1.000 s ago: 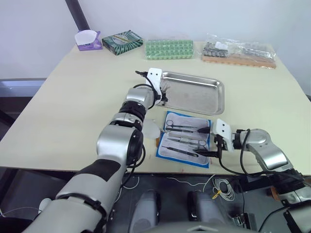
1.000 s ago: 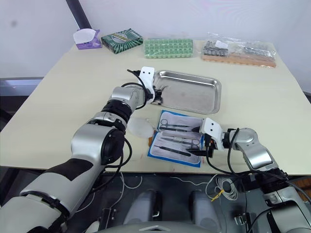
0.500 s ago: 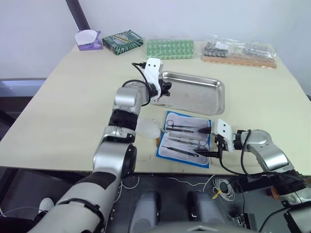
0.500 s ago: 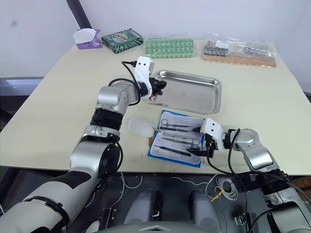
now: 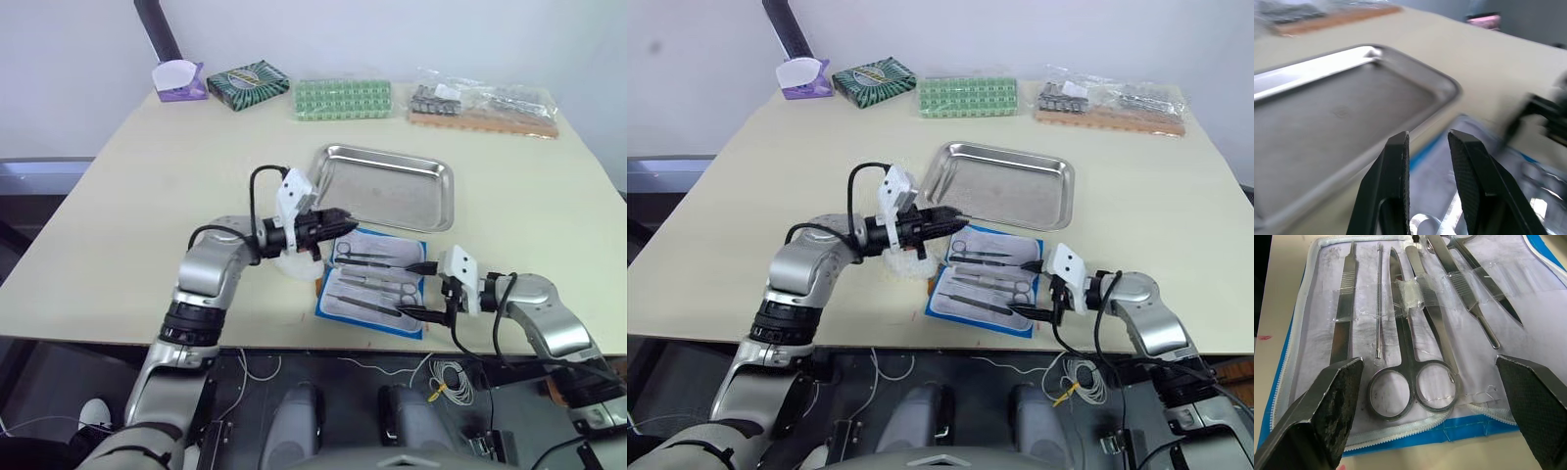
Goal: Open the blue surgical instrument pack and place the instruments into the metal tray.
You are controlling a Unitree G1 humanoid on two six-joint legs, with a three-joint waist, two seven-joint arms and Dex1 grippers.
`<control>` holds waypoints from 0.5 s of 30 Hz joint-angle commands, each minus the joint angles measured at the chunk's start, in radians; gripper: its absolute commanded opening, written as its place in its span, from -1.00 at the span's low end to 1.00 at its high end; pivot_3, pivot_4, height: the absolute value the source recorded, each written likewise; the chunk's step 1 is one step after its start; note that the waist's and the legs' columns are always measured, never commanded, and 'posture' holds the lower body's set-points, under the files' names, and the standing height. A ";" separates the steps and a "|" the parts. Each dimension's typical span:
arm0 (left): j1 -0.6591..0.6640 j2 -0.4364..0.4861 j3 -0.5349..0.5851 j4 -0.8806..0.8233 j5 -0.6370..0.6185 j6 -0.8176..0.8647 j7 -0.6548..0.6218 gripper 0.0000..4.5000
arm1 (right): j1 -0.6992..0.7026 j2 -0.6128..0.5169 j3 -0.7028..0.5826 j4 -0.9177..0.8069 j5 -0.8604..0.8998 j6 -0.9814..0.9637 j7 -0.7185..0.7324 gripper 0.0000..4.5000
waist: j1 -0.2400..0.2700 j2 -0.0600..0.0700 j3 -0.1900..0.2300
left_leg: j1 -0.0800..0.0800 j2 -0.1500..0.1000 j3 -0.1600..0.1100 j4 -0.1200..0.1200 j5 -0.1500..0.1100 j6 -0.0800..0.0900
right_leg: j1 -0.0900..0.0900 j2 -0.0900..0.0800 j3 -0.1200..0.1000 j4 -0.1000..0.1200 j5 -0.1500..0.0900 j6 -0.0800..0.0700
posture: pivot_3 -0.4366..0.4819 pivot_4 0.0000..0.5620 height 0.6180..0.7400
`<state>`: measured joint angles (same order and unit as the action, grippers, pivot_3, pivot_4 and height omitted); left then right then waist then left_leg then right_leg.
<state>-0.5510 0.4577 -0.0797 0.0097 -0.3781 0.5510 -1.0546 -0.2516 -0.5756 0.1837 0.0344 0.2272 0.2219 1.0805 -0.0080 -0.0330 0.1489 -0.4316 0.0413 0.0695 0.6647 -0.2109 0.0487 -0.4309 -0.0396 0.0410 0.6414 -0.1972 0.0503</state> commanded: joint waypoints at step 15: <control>0.072 0.344 0.141 0.015 -0.115 -0.111 -0.339 0.97 | 0.053 -0.012 -0.022 -0.011 0.018 -0.021 0.004 1.00 | 0.000 0.001 0.001 | 0.000 0.002 -0.004 -0.001 0.000 0.000 | -0.001 -0.002 -0.001 -0.001 0.000 0.000 | -0.05 -0.47 1.00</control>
<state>-0.4662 0.7879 0.0364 0.0322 -0.4862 0.4530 -1.3885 -0.2187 -0.5759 0.1657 0.0264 0.2434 0.1902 1.0788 -0.0080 -0.0318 0.1500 -0.4319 0.0429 0.0651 0.6642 -0.2109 0.0487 -0.4317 -0.0421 0.0405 0.6407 -0.1976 0.0508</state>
